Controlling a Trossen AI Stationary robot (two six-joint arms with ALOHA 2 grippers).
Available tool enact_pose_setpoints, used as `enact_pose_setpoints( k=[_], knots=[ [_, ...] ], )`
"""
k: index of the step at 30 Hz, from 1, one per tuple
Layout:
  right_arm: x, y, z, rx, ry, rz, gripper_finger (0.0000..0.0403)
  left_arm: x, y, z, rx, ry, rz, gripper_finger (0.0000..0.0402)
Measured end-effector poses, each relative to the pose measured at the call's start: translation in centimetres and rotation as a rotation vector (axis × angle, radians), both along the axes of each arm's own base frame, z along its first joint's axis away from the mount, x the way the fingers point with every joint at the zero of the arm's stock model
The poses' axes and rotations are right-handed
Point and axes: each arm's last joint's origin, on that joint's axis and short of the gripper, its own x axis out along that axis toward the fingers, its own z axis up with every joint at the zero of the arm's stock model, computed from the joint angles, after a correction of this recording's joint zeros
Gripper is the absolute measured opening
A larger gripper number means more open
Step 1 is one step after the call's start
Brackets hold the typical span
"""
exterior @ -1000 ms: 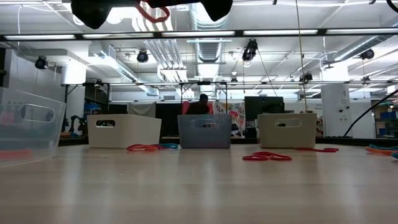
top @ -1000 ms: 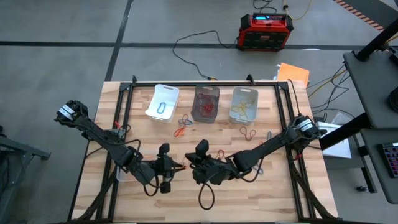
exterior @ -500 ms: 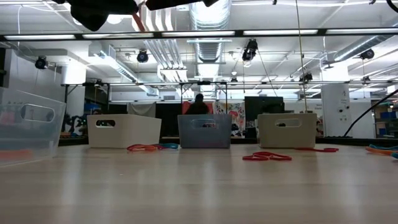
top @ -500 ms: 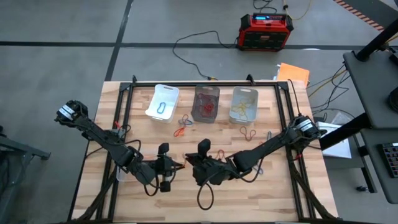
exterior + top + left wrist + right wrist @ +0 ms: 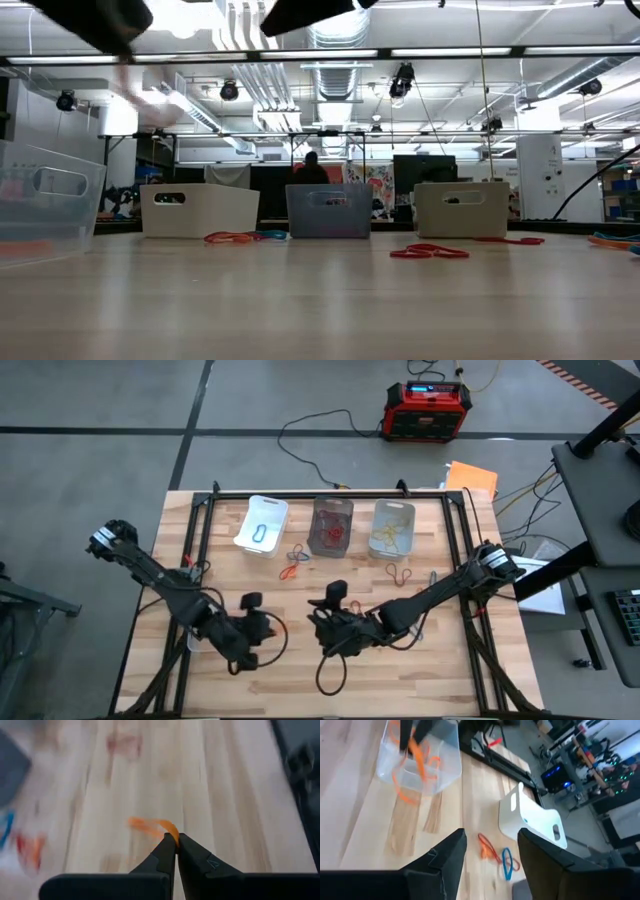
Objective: Sort rubber bands into baskets
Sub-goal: Put the orange rubber band into the transparent bin
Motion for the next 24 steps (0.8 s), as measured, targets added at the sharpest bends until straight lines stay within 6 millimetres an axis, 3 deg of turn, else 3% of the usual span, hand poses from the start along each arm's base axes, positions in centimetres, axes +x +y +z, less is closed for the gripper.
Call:
enact_pose_setpoints(
  k=[7, 11, 18, 24],
  knots=[
    [-0.3, -0.5, -0.5, 0.034, 0.032, -0.042, 0.0172, -3.6, 0.2, 2.1, 0.004, 0.384, 0.043, 0.0000],
    [-0.3, -0.8, -0.7, 0.054, 0.031, -0.064, 0.0172, -5.2, 0.3, 2.1, -0.044, 0.585, 0.088, 0.0000],
    [-0.1, -1.2, -0.7, 0.061, 0.030, -0.079, 0.0170, -6.2, 0.1, -0.4, -0.105, 0.730, 0.069, 0.0000],
    [-0.1, -1.3, -0.8, 0.060, 0.032, -0.082, 0.0171, -6.5, 0.2, -3.0, -0.129, 0.750, 0.057, 0.0000]
  ],
)
